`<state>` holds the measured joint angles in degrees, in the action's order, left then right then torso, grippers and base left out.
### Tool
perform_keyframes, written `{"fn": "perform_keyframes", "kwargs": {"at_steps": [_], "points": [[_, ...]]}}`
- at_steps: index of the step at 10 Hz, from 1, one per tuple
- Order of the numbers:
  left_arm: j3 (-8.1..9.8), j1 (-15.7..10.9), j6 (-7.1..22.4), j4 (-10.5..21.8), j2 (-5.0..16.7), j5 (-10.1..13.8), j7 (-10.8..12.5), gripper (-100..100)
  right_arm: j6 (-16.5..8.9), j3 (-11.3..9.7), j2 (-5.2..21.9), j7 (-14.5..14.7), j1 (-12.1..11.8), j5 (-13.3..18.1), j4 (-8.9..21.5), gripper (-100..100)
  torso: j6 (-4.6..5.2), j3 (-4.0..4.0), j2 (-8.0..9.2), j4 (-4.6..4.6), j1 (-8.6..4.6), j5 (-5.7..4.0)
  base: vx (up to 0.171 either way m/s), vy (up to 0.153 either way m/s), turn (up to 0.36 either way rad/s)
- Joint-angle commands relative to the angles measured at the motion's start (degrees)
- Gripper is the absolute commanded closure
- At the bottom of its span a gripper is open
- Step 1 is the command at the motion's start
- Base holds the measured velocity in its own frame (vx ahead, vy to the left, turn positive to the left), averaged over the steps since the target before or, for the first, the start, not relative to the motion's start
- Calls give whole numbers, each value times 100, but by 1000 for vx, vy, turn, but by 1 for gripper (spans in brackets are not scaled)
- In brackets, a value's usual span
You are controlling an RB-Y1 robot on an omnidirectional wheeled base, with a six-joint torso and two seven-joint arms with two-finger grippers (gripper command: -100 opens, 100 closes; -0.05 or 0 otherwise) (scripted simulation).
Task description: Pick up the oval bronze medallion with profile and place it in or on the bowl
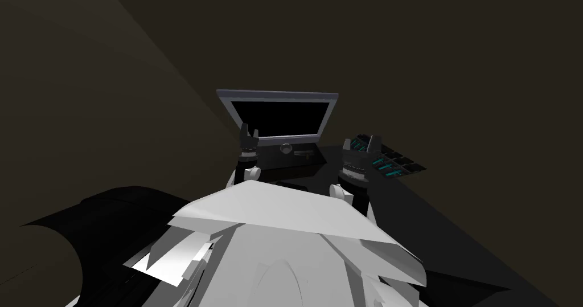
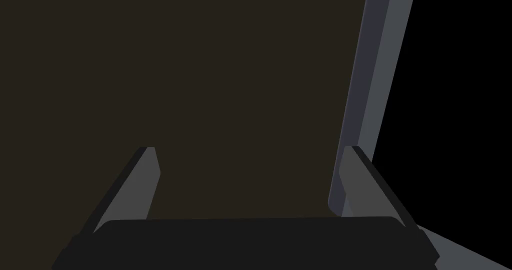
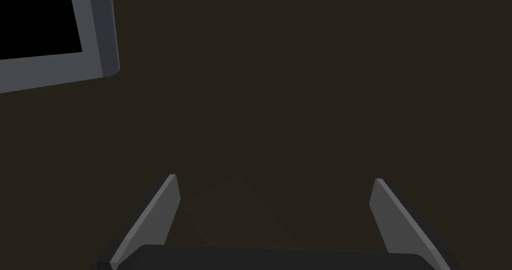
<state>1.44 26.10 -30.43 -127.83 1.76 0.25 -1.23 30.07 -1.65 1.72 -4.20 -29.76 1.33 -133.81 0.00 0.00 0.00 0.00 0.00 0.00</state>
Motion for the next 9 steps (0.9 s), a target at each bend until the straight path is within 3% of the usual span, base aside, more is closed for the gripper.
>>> {"fn": "perform_keyframes", "kwargs": {"at_steps": [1, 9], "points": [[0, 0, 0, 0, 0, 0, 0, 0, -2, -38, 146, -139, 46, -87, 173, -100, 0, 0, 0, 0, 0, 0, 1, -15, 78], [1, 1, 0, 0, 1, 0, 0, 0, -30, -277, 499, -1215, 381, -746, 1430, -100, 2, -4, -7, -2, -21, -5, 8, -46, 112]]}}
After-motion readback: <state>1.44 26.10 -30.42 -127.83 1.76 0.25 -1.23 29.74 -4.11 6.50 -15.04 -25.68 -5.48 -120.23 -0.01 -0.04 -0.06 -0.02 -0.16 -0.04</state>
